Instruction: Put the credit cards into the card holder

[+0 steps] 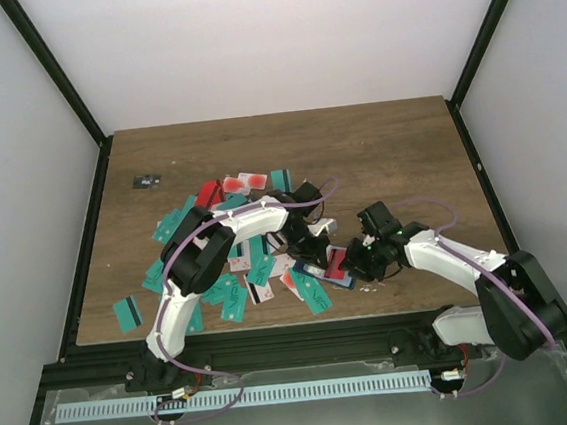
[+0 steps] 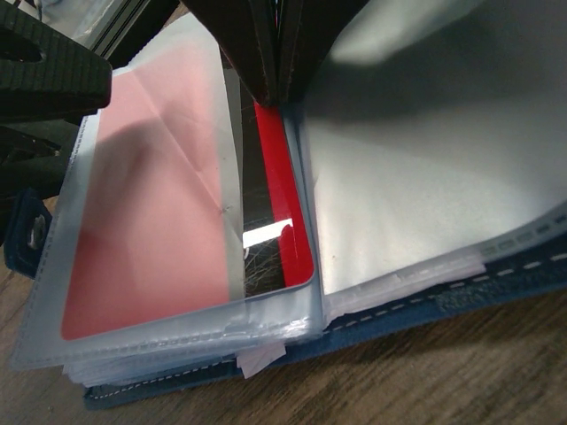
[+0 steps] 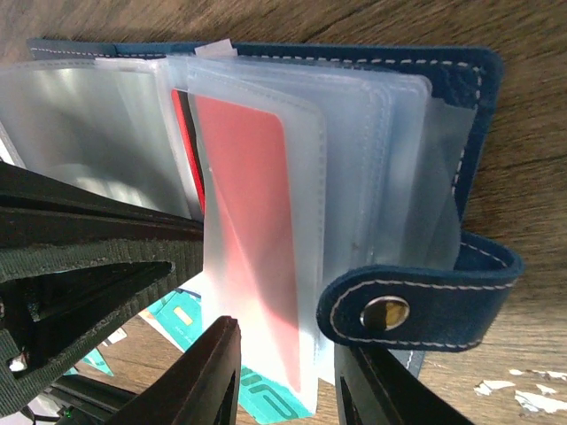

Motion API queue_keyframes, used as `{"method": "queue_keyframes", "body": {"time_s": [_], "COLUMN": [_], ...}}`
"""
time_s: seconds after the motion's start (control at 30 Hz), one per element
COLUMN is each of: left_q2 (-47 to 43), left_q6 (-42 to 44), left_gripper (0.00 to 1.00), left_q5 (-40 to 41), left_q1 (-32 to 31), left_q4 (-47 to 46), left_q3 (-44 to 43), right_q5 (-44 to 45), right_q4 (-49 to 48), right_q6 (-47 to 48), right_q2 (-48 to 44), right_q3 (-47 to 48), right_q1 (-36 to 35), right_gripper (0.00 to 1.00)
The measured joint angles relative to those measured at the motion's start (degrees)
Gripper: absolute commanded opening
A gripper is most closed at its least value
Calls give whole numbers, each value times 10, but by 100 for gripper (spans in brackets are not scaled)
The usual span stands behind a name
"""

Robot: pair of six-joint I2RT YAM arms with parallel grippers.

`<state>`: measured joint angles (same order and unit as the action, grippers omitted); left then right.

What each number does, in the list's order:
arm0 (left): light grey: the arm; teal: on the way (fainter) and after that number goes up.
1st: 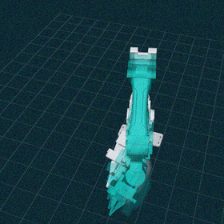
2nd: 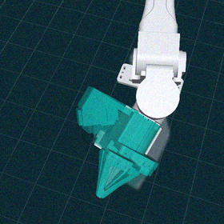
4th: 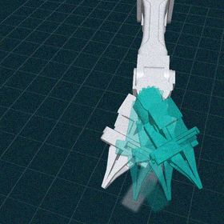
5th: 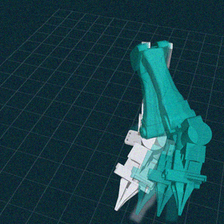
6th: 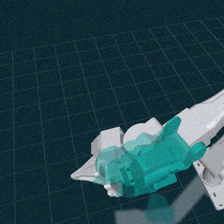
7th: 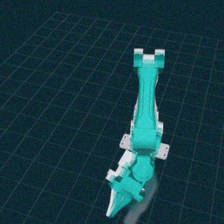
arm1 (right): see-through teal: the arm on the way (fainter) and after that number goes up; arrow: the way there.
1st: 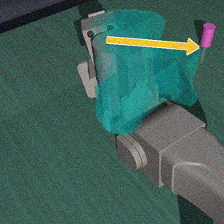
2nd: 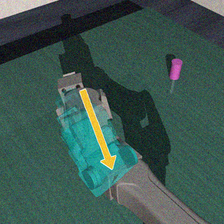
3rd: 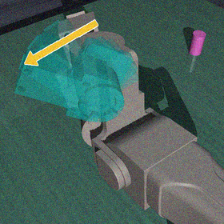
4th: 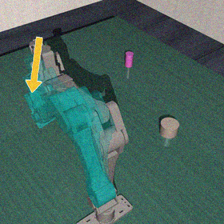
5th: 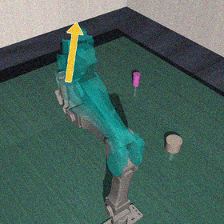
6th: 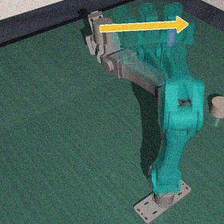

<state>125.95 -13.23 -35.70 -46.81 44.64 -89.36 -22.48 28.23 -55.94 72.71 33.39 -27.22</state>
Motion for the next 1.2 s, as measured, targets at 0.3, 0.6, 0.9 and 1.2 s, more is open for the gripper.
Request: {"method": "queue_keyframes", "body": {"time_s": [0.3,0.6,0.9,1.2], "left_q2": [0,6,21,25], "left_q6": [-1,-22,-75,-121], "left_gripper": [4,4,4,5], "left_q5": [0,-11,-39,-46], "left_q1": [0,-8,-24,-26], "left_q4": [0,-13,-51,-87], "left_q3": [0,-5,-16,-21], "right_q5": [-1,0,22,37], "right_q4": [-14,-15,14,45], "right_q6": [8,15,31,51], "right_q2": [9,9,8,8], "right_q3": [0,15,23,44], "right_q1": [0,0,0,0], "right_gripper": [31,31,31,31]}}
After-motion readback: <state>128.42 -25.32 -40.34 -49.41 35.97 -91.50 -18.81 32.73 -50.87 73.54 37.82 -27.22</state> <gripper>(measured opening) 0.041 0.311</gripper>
